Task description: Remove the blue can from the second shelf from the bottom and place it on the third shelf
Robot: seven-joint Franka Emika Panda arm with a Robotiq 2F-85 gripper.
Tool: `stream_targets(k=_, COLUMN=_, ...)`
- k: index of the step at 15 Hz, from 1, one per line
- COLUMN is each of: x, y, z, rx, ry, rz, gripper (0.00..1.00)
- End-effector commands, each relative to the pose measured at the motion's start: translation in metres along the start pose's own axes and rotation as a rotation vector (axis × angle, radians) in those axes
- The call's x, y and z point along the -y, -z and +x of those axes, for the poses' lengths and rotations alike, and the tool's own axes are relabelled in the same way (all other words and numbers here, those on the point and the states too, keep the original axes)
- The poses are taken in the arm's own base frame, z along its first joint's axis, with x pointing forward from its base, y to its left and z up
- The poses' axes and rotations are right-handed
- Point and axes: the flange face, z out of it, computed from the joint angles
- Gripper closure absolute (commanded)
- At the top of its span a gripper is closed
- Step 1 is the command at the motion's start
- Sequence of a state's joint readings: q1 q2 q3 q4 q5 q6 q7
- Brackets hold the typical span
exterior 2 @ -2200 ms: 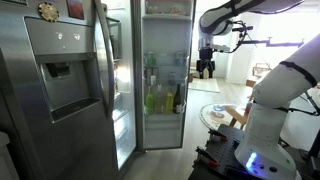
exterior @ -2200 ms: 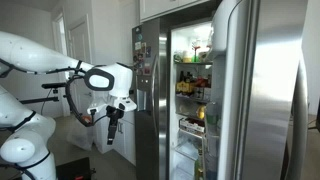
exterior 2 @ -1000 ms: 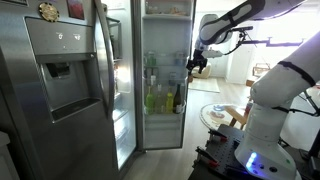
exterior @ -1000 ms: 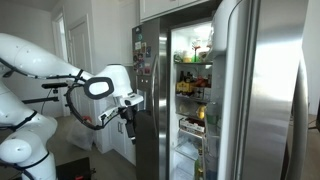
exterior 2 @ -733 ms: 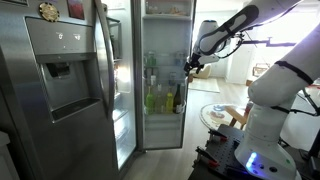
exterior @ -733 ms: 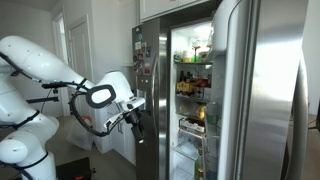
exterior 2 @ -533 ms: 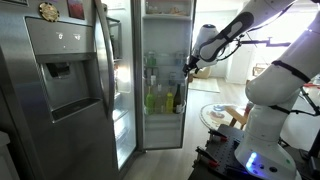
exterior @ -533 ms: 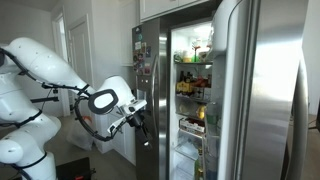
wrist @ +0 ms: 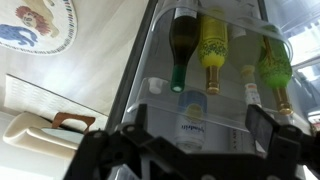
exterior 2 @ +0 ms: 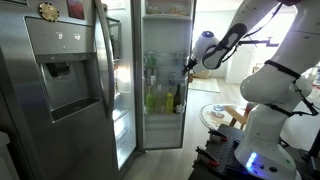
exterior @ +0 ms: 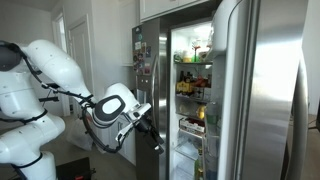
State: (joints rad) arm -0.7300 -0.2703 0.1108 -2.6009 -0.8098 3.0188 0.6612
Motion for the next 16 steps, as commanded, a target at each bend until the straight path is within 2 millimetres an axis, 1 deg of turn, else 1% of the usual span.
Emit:
stream_targets(k=1, x=-0.001, y=-0.013, z=0.025, rx=-0.059, ry=-0.062, rz=0.016, gripper=0.00)
stream_targets(k=6, x=0.001, y=-0.026, z=0.051, rx=-0.106, ry=-0.129, rz=0.016, gripper=0.00)
stream_targets(k=9, x=0.006, y=-0.037, z=0.063, rx=-0.132, ry=-0.155, rz=0.010, gripper=0.00)
stream_targets(k=11, x=0.012, y=-0.047, z=0.067, rx=-0.141, ry=-0.164, rz=0.008, gripper=0.00)
stream_targets(k=12, x=0.017, y=-0.054, z=0.066, rx=-0.136, ry=-0.159, rz=0.003, gripper=0.00)
stream_targets(k=13, x=0.026, y=-0.064, z=0.054, rx=-0.095, ry=-0.131, rz=0.019, gripper=0.00)
stream_targets(k=14, x=0.015, y=-0.049, z=0.056, rx=-0.119, ry=-0.149, rz=0.014, gripper=0.00)
stream_targets(k=16, x=0.019, y=-0.057, z=0.051, rx=-0.100, ry=-0.149, rz=0.022, gripper=0.00)
